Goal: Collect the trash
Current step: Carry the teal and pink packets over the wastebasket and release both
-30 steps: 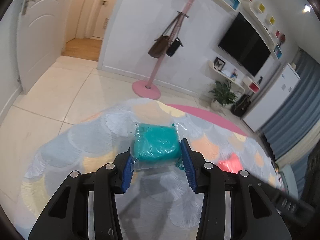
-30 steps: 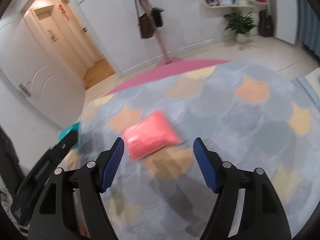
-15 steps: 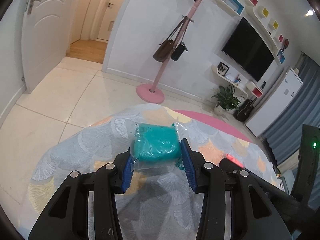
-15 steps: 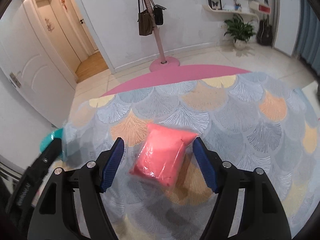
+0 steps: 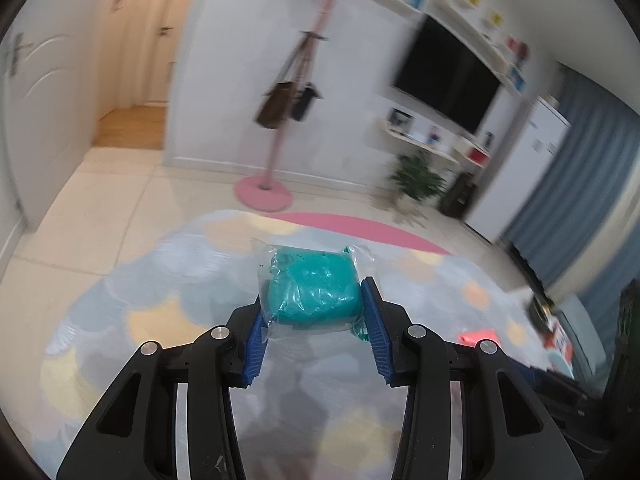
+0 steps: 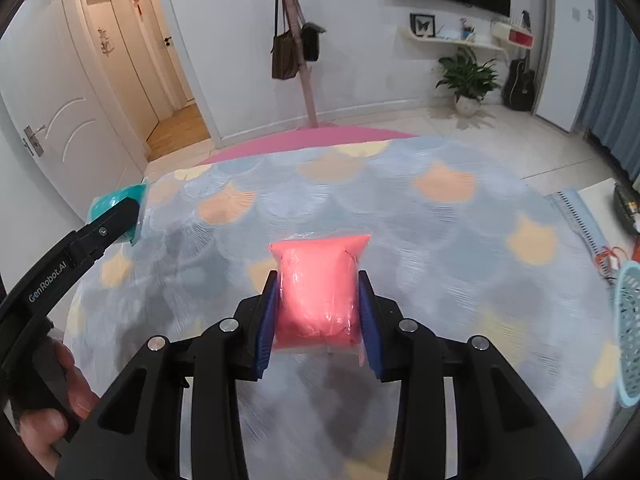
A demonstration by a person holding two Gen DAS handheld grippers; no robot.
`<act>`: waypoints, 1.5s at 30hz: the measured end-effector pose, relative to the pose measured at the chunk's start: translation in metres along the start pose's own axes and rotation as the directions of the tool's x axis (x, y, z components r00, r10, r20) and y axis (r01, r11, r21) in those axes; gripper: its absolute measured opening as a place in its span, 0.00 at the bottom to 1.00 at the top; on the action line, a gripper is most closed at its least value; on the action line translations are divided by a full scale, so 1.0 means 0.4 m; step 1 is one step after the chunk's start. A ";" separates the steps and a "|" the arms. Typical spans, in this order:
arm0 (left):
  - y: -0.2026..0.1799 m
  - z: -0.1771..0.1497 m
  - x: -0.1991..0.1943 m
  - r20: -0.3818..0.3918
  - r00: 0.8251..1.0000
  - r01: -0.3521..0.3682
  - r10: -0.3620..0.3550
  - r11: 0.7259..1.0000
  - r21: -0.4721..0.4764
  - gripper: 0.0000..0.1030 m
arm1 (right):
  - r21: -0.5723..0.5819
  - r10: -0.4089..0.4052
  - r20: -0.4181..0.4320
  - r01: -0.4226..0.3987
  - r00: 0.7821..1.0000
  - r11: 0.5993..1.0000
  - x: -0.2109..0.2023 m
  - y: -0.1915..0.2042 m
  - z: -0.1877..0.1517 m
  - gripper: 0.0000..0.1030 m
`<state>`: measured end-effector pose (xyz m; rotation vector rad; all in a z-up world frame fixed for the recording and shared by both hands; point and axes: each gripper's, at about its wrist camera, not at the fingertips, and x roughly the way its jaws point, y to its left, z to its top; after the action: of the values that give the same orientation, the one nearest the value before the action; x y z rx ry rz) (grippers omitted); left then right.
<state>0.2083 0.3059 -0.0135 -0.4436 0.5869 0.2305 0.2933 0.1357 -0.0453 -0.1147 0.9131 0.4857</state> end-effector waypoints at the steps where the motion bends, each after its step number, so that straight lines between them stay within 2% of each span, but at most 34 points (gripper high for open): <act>1: -0.027 -0.007 -0.009 -0.005 1.000 0.011 -0.011 1.000 0.023 0.40 | 0.002 -0.007 0.012 0.007 1.000 1.000 -0.023 -0.019 -0.006 0.33; 8: -0.222 -0.070 -0.072 -0.044 0.993 0.117 -0.111 0.982 0.150 0.40 | 0.066 -0.044 0.082 0.038 0.996 0.997 -0.159 -0.153 -0.041 0.33; 12: -0.310 -0.107 -0.082 -0.073 0.985 0.165 -0.153 0.968 0.191 0.40 | 0.128 -0.066 0.123 0.051 0.990 0.991 -0.238 -0.248 -0.054 0.33; 18: -0.463 -0.153 -0.104 -0.097 0.972 0.233 -0.214 0.935 0.269 0.40 | 0.221 -0.156 0.190 0.113 0.969 0.969 -0.356 -0.426 -0.085 0.33; 25: -0.657 -0.206 -0.086 -0.149 0.950 0.308 -0.272 0.886 0.346 0.40 | 0.358 -0.241 0.199 0.158 0.950 0.920 -0.429 -0.648 -0.146 0.33; 32: -0.841 -0.270 -0.041 -0.227 0.914 0.402 -0.336 0.825 0.398 0.40 | 0.509 -0.333 0.162 0.210 0.929 0.835 -0.480 -0.887 -0.244 0.33; 36: -0.921 -0.301 -0.007 -0.273 0.892 0.446 -0.360 0.797 0.408 0.40 | 0.560 -0.366 0.134 0.234 0.921 0.795 -0.490 -0.978 -0.291 0.33; 40: -1.005 -0.338 0.027 -0.323 0.866 0.491 -0.381 0.768 0.411 0.40 | 0.589 -0.374 0.104 0.246 0.921 0.770 -0.471 -1.057 -0.322 0.33; 45: -1.092 -0.382 0.087 -0.389 0.840 0.526 -0.378 0.743 0.414 0.40 | 0.624 -0.354 0.033 0.257 0.935 0.738 -0.411 -1.132 -0.363 0.33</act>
<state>0.3081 -0.1472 0.0000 -0.0892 0.7691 -0.4732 0.3070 -0.3673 -0.0541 0.3626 0.8421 -0.1320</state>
